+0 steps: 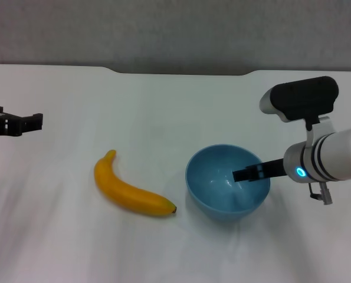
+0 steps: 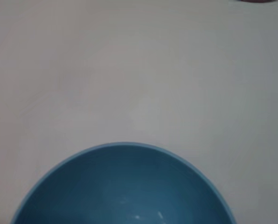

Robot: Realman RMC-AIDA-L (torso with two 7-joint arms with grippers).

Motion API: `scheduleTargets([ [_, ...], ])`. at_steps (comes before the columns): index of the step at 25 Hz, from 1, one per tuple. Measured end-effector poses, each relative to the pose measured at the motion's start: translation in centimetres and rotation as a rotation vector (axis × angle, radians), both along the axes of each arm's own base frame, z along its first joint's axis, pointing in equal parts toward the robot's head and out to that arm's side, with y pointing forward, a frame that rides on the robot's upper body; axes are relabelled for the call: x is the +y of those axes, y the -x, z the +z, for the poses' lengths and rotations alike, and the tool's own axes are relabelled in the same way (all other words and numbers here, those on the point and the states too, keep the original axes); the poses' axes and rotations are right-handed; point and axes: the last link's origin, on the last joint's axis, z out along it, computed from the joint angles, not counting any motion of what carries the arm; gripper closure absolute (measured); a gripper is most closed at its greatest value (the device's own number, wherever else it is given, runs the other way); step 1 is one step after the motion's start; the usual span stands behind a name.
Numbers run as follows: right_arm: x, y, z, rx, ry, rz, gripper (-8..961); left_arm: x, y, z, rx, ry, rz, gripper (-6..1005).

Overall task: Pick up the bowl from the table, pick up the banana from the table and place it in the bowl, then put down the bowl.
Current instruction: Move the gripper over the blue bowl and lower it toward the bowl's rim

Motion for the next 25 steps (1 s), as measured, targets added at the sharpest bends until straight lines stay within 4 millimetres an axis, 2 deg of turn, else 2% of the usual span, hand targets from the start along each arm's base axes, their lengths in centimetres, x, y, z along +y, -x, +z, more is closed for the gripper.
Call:
scheduleTargets([
  [12, -0.3, -1.7, -0.8, 0.004, 0.008, -0.048, 59, -0.1, 0.6, -0.4, -0.007, 0.008, 0.019, 109],
  [25, 0.0, -3.0, -1.0, -0.005, -0.020, -0.042, 278, 0.0, 0.6, -0.4, -0.010, 0.001, 0.017, 109],
])
